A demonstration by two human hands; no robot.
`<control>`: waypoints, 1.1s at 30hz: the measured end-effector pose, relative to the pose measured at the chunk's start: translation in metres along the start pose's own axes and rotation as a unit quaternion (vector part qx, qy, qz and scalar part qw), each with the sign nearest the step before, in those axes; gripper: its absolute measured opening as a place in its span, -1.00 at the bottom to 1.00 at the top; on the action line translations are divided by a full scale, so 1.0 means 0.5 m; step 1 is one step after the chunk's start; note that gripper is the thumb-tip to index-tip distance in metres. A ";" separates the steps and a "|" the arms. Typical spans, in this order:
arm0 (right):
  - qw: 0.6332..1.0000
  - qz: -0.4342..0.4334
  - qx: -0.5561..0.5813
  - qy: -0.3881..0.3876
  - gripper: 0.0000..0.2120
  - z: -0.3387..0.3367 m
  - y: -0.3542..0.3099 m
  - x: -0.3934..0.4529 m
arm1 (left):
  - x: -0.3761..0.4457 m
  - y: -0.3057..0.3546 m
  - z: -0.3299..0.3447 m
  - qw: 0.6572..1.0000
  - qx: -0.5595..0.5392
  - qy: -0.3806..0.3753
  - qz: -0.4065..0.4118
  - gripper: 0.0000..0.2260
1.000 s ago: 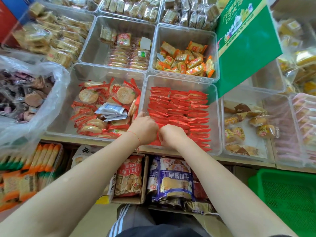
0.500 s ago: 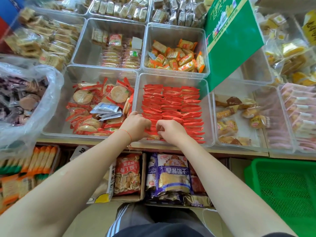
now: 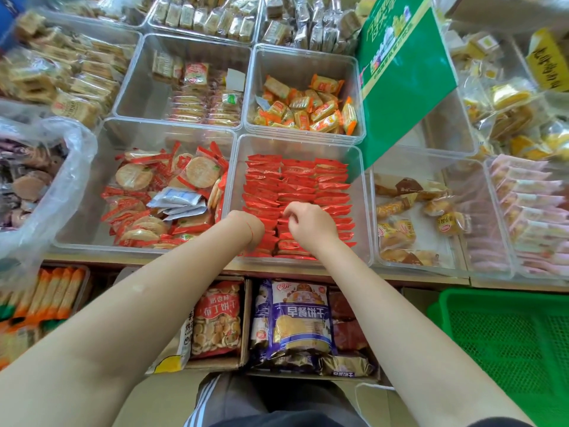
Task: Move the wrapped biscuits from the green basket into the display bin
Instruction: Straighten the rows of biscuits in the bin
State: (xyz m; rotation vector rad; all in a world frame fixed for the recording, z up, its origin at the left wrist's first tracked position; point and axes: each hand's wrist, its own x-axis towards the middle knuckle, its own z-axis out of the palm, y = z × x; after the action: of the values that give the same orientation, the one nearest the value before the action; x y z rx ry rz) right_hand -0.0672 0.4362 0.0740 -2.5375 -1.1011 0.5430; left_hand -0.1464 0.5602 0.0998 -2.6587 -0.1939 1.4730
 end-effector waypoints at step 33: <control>0.984 -0.036 -0.172 0.032 -0.44 0.048 0.094 0.120 | 0.182 -0.037 0.020 0.918 -0.160 0.347 -0.103 -0.44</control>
State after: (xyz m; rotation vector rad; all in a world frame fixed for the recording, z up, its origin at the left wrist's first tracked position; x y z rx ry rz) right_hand -0.0111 0.4539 0.0199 -2.7650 -1.3586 0.2676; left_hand -0.1084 0.5930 0.0212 -3.0913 -0.6663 0.4015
